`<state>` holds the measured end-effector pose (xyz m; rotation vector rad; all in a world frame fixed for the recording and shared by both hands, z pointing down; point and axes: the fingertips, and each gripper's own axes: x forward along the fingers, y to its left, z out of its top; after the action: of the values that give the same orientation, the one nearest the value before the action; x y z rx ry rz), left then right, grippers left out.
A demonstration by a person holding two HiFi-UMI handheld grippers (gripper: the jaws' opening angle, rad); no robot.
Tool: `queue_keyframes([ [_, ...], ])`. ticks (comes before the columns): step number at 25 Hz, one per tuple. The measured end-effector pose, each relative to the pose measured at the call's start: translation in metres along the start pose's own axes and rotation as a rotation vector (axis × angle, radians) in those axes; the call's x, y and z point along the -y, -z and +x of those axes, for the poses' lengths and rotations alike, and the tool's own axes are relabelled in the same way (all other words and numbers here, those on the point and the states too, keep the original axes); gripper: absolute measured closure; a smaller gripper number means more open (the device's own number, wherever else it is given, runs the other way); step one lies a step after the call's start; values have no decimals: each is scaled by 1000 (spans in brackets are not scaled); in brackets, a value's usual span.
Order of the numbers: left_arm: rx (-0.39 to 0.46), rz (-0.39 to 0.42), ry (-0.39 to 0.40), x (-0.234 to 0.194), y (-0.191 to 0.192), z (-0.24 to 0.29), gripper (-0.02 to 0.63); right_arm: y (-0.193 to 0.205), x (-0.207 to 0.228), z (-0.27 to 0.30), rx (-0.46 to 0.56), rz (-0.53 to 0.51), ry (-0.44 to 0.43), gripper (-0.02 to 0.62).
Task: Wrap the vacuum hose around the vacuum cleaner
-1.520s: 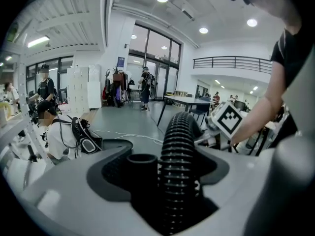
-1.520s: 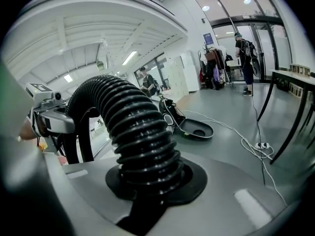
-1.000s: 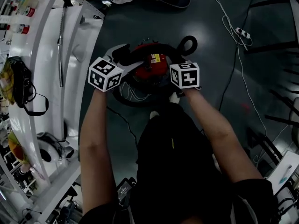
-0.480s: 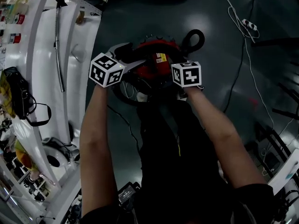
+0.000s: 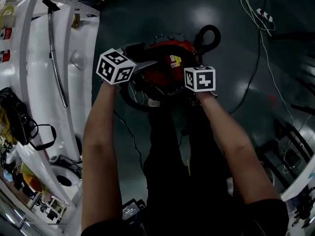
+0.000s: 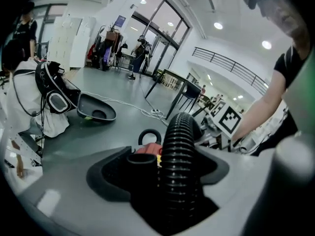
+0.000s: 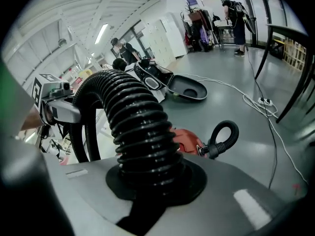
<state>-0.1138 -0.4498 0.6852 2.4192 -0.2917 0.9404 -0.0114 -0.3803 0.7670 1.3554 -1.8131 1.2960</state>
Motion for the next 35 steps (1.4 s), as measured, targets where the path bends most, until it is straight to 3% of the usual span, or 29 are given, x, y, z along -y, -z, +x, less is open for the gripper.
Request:
queue_keyframes([
  [12, -36, -63, 60, -38, 29, 21, 239, 12, 1, 42, -60, 42, 38, 525],
  [19, -58, -99, 66, -59, 41, 31, 236, 9, 7, 56, -84, 20, 122, 518],
  [35, -59, -216, 125, -99, 74, 47, 213, -3, 14, 85, -132, -151, 239, 515],
])
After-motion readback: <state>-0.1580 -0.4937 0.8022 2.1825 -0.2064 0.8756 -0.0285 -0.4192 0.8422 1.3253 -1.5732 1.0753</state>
